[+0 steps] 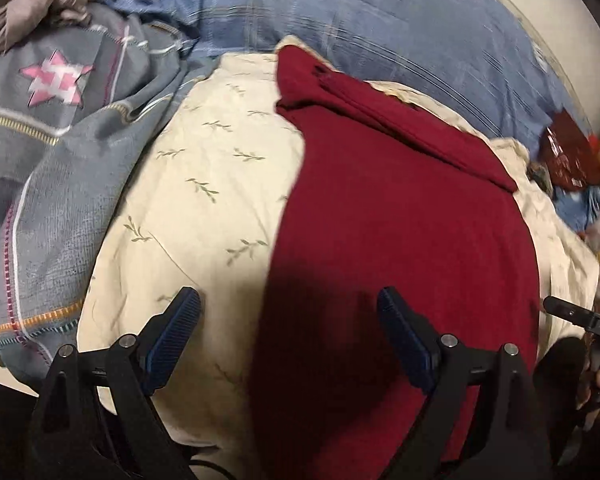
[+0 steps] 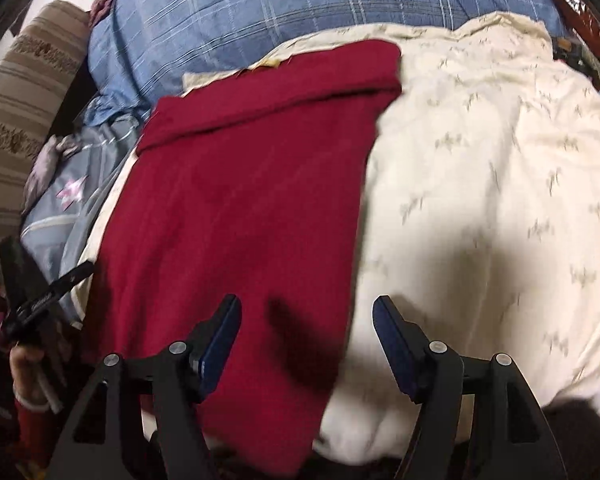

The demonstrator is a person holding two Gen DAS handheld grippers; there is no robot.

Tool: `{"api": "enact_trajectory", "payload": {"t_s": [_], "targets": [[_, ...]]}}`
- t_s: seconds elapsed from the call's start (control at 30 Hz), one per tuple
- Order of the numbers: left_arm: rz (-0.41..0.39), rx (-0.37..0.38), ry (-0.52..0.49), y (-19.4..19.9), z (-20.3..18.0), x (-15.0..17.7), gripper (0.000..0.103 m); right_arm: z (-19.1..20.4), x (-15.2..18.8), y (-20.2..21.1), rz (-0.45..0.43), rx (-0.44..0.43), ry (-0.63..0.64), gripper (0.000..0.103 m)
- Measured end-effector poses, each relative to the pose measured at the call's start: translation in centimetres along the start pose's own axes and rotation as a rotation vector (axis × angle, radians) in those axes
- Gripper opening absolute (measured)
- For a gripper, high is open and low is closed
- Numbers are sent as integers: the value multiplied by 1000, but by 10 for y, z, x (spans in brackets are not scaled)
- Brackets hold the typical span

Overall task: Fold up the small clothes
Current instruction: 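Move both tools to the hem end of the folded red sweater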

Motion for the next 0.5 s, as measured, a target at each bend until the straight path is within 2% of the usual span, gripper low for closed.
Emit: {"api": "enact_trajectory", "payload": {"t_s": [0.07,0.2,0.3,0.43,0.5], "targets": [[16,-1,-36,1,-3,6,91,4,11,-1,34,-41,17,70],[73,-14,-78,-2,-1,23,91,5,33,-5,96,-61,42,70],[79,-52,-128,-1,2,35,91,5,43,-13,132,-112,34,70],[90,-56,-145,1,2,40,91,8,52,-26,167,-182,33,68],[96,-61,-140,1,4,40,91,12,53,-33,181,-201,37,59]]}}
Point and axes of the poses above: each gripper's, at about its wrist camera, not at the fingertips, and y roughly against the way its jaws point, z to its left, x to its underside, the point moved 1 cm from there along -y, roughly the way its jaws point, and after that the axes turned 13 degrees about y, right-handed, at the moved point
